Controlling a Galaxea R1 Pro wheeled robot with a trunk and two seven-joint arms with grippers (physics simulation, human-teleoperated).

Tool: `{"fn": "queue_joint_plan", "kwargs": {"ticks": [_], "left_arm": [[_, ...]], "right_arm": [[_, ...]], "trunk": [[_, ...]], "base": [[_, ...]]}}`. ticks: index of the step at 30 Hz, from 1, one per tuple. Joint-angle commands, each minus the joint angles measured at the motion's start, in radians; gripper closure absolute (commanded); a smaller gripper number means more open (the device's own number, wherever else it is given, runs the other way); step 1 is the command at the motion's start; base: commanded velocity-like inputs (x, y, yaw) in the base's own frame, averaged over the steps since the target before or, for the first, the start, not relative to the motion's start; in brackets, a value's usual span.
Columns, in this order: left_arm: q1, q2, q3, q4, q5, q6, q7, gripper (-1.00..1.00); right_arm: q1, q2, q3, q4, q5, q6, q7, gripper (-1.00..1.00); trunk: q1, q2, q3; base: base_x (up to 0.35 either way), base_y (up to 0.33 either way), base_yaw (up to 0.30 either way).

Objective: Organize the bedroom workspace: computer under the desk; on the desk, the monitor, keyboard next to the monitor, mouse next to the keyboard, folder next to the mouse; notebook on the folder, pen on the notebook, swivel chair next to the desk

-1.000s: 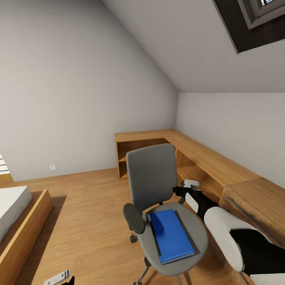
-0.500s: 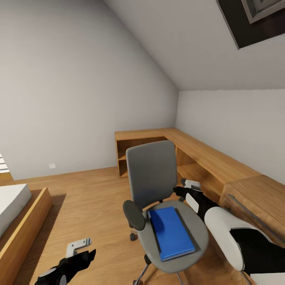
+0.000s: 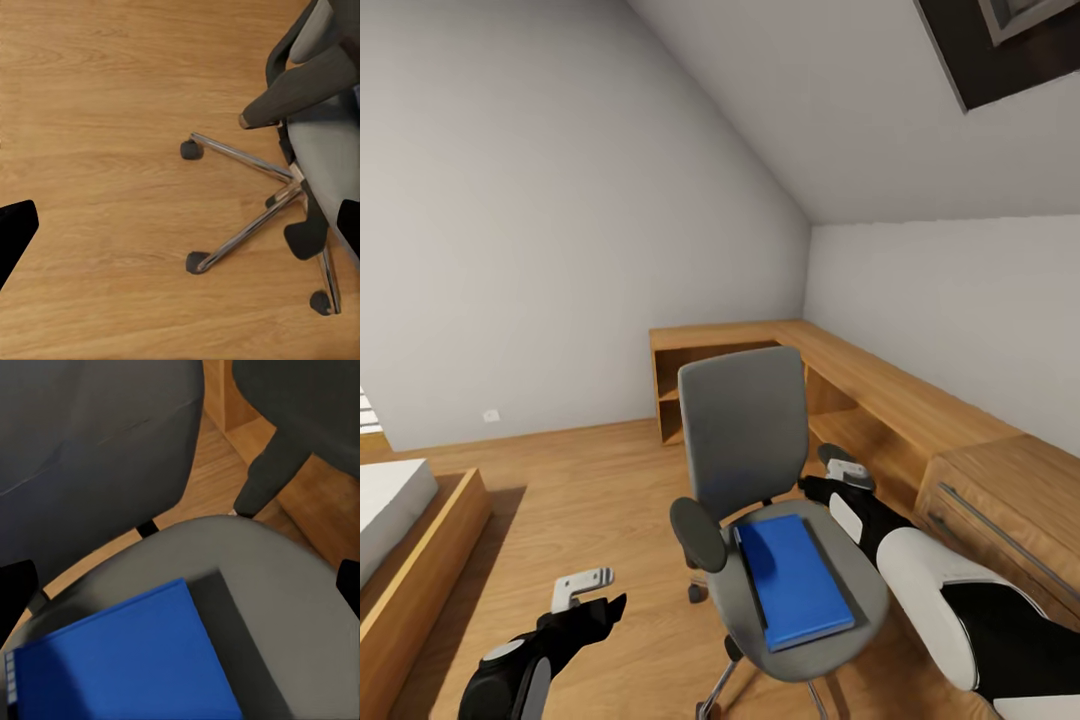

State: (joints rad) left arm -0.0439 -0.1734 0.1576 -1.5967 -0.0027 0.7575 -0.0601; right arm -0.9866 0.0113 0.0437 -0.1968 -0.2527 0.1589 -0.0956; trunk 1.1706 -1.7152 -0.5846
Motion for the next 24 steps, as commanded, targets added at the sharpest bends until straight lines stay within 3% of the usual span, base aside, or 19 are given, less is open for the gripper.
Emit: {"fn": "queue_joint_plan", "kwargs": {"ticks": [1,13,24], "left_arm": [[-0.001,-0.001,0.004,0.0,-0.001,0.005,-0.006,-1.0],[-0.005,0.004,0.072,-0.007,0.001,0.005,-0.007,-1.0],[-0.005,0.005,0.082,-0.012,0.002,0.003,-0.008,-1.0]], "right_arm": [[0.0,0.0,0.005,-0.002,-0.008,0.006,-0.005,-1.0],[0.003,-0.002,0.004,-0.003,-0.008,-0.028,-0.005,-1.0],[0.003,-0.003,0.005,-0.001,-0.007,-0.036,-0.004,-1.0]], "trunk": [[0.004,-0.008,-0.004],[0.05,-0.092,-0.042],[0.092,-0.169,-0.076]], "base": [[0.0,0.0,0.0],[0.0,0.0,0.0],[0.0,0.0,0.0]]}}
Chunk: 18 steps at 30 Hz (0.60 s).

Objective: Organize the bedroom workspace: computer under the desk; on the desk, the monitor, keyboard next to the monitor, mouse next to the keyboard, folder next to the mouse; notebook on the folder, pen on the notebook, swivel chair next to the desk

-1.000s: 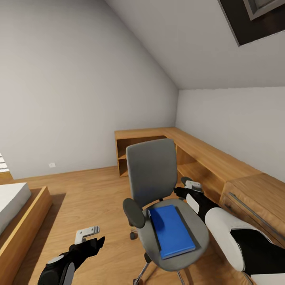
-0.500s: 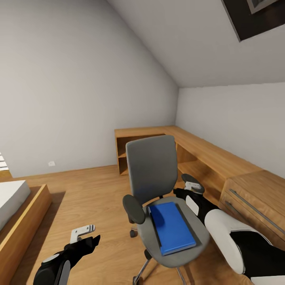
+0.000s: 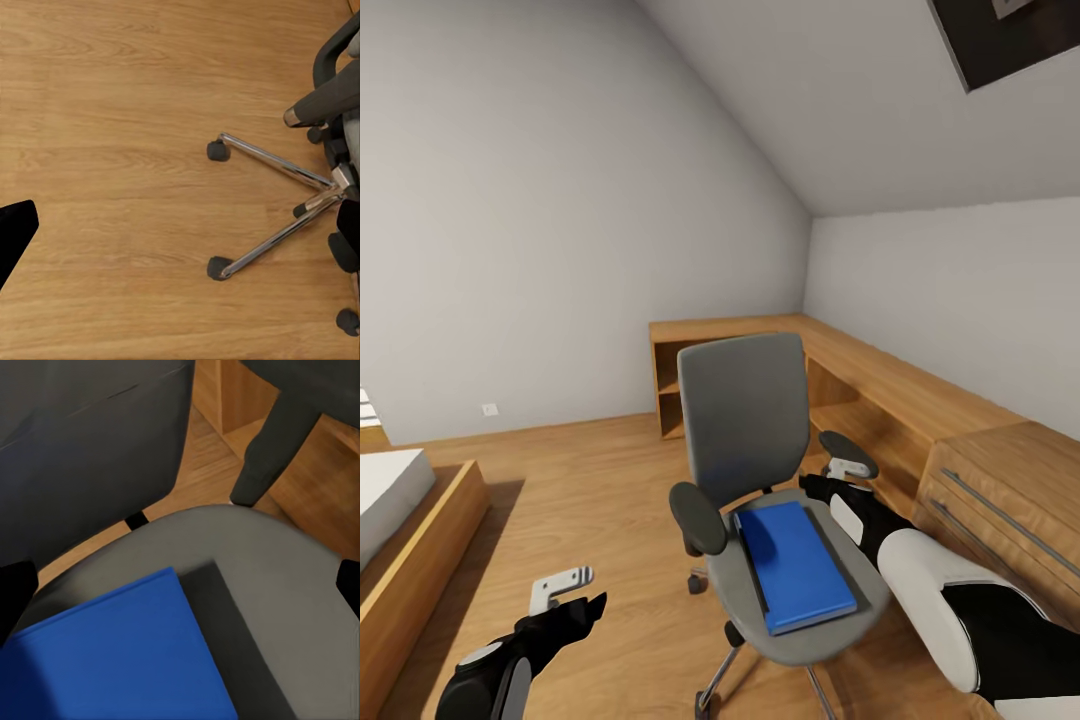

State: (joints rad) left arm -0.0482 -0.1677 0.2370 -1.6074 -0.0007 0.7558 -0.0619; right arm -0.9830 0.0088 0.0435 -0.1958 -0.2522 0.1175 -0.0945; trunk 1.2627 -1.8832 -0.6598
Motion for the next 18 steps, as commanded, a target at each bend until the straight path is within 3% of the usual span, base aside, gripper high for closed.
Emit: {"fn": "queue_joint_plan", "kwargs": {"ticks": [1,13,18], "left_arm": [[-0.001,-0.001,0.003,-0.001,0.0,0.005,-0.006,-1.0],[-0.001,-0.001,0.004,-0.006,0.001,0.005,-0.006,-1.0],[-0.001,-0.001,0.004,-0.006,0.001,0.005,-0.006,-1.0]], "right_arm": [[0.0,0.0,0.005,-0.002,-0.007,0.006,-0.005,-1.0],[0.002,0.002,0.005,-0.001,-0.007,0.007,0.001,-1.0],[0.004,0.0,0.005,-0.001,-0.008,0.011,0.047,-1.0]], "trunk": [[0.004,-0.008,-0.004],[0.05,-0.092,-0.042],[0.069,-0.127,-0.058]], "base": [[0.0,0.0,0.0],[0.0,0.0,0.0],[0.0,0.0,0.0]]}}
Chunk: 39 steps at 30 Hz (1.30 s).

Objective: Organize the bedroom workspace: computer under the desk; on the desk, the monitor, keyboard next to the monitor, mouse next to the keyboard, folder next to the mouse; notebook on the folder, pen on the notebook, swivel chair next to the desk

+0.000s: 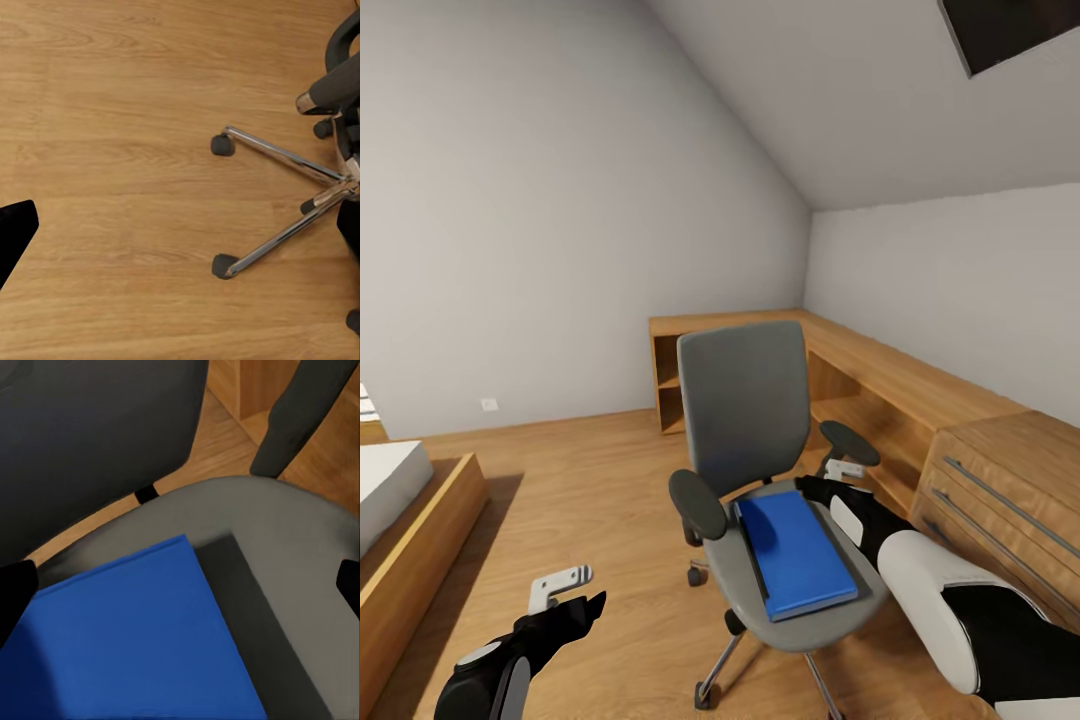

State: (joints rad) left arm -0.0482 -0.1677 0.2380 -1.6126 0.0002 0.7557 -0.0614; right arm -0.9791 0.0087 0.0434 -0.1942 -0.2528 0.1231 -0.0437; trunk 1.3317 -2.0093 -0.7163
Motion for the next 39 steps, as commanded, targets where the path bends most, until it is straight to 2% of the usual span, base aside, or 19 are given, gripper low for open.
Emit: {"fn": "queue_joint_plan", "kwargs": {"ticks": [1,6,10,25,39], "left_arm": [[-0.001,-0.001,0.003,-0.001,0.0,0.005,-0.007,-1.0],[-0.001,-0.001,0.003,-0.001,0.0,0.005,-0.007,-1.0],[-0.001,-0.001,0.003,-0.001,-0.001,0.005,-0.007,-1.0],[-0.001,-0.001,0.004,-0.002,-0.002,0.004,-0.006,-1.0],[-0.001,-0.003,0.004,-0.001,-0.002,0.004,-0.006,-1.0]], "right_arm": [[0.0,-0.001,0.005,-0.002,-0.007,0.006,0.008,-1.0],[0.0,-0.002,0.004,0.007,-0.007,0.008,0.068,-1.0],[0.0,-0.003,0.004,0.013,-0.007,0.009,0.082,-1.0],[0.0,-0.004,0.004,0.015,-0.008,0.009,0.087,-1.0],[0.0,-0.022,0.004,0.015,-0.027,0.016,0.085,-1.0]], "trunk": [[0.004,-0.008,-0.004],[0.023,-0.043,-0.02],[0.038,-0.071,-0.032],[0.096,-0.176,-0.079],[0.149,-0.274,-0.123]], "base": [[0.0,0.0,0.0],[0.0,0.0,0.0],[0.0,0.0,0.0],[0.0,0.0,0.0],[0.0,0.0,0.0]]}}
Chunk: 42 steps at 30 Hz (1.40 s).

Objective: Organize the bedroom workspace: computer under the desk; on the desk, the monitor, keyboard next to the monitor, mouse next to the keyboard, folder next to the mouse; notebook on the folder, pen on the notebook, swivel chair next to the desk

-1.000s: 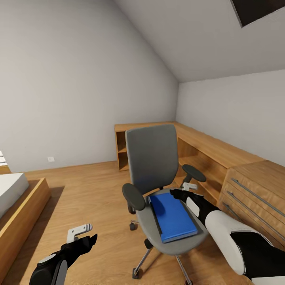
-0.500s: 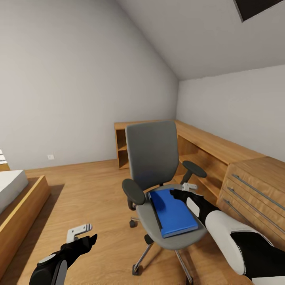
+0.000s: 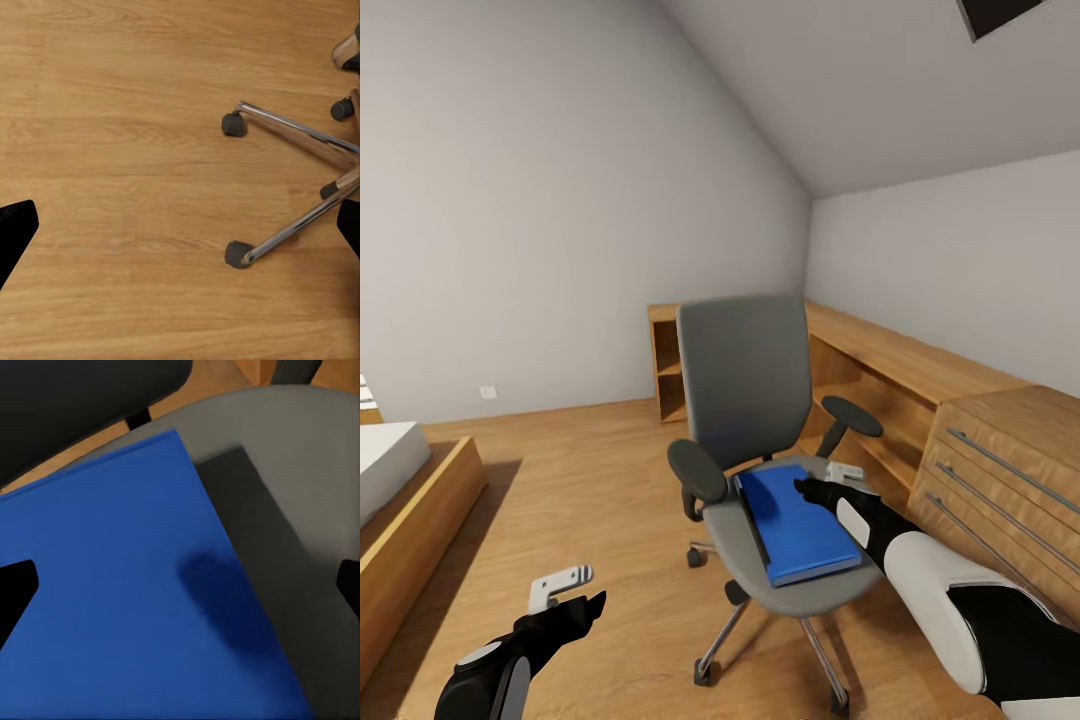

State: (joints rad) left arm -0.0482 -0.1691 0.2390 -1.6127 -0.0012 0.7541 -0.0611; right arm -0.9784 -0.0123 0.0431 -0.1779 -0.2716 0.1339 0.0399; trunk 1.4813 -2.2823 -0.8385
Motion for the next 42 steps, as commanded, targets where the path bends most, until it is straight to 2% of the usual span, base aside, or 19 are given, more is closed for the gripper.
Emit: {"fn": "queue_joint_plan", "kwargs": {"ticks": [1,21,36,42], "left_arm": [[-0.001,-0.001,0.003,-0.001,0.0,0.005,-0.006,-1.0],[-0.001,-0.001,0.003,-0.001,0.0,0.005,-0.006,-1.0],[-0.001,0.004,0.006,0.006,-0.002,0.005,-0.008,-1.0],[-0.001,0.009,0.034,0.012,-0.002,0.004,-0.007,-1.0]], "right_arm": [[0.0,-0.001,0.005,-0.002,-0.008,0.006,0.002,-1.0],[0.0,0.0,0.006,-0.002,-0.009,0.009,0.001,-1.0],[0.0,0.0,0.006,-0.002,-0.009,0.009,-0.001,-1.0],[0.0,0.0,0.006,-0.002,-0.009,0.009,-0.002,-1.0]], "trunk": [[0.004,-0.008,-0.004],[0.08,-0.148,-0.067],[0.08,-0.148,-0.067],[0.08,-0.148,-0.067]], "base": [[0.0,0.0,0.0],[0.0,0.0,0.0],[0.0,0.0,0.0],[-0.022,0.0,0.0]]}}
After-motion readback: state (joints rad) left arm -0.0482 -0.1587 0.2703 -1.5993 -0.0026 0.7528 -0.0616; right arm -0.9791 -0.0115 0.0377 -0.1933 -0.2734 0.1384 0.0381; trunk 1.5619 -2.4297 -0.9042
